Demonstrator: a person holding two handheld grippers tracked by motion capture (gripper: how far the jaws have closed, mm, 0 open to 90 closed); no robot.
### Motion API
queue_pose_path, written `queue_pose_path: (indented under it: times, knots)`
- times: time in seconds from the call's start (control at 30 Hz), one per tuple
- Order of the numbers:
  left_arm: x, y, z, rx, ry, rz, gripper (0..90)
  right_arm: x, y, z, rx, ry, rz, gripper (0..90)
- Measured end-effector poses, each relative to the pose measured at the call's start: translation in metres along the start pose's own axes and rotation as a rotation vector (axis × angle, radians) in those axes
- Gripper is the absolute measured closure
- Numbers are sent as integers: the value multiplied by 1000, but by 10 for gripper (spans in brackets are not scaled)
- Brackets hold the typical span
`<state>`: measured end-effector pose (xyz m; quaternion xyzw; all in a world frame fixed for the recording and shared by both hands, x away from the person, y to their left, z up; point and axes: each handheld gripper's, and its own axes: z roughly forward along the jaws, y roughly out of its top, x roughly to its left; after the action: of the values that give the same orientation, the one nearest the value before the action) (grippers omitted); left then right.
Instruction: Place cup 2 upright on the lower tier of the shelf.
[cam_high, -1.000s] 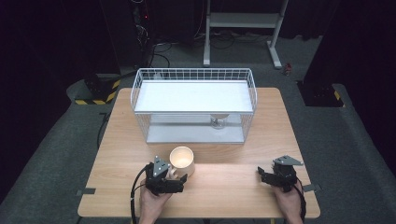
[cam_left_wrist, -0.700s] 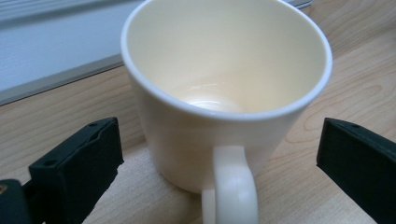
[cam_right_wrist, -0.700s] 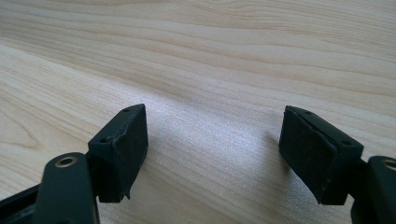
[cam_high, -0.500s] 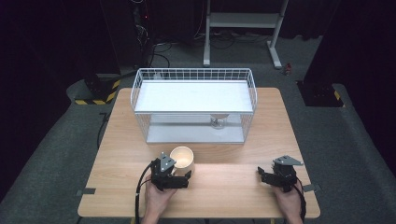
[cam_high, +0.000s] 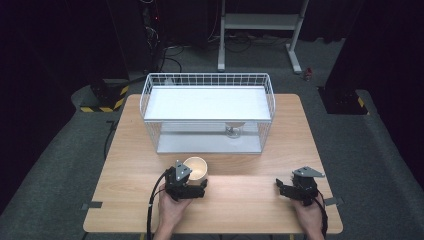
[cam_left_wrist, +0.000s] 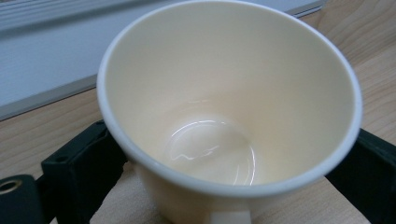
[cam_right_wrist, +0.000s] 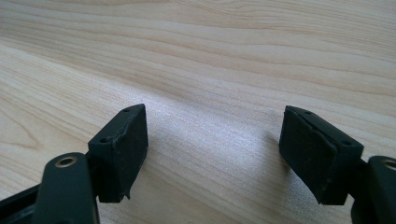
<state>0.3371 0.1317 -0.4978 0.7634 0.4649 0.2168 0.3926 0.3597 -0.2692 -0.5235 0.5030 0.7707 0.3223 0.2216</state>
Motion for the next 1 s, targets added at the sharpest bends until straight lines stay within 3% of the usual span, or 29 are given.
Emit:
queue_pose_path:
  times: [1.0]
  knots:
    - [-3,0,2,-17,36,23,92,0,0,0,0,1,0,239]
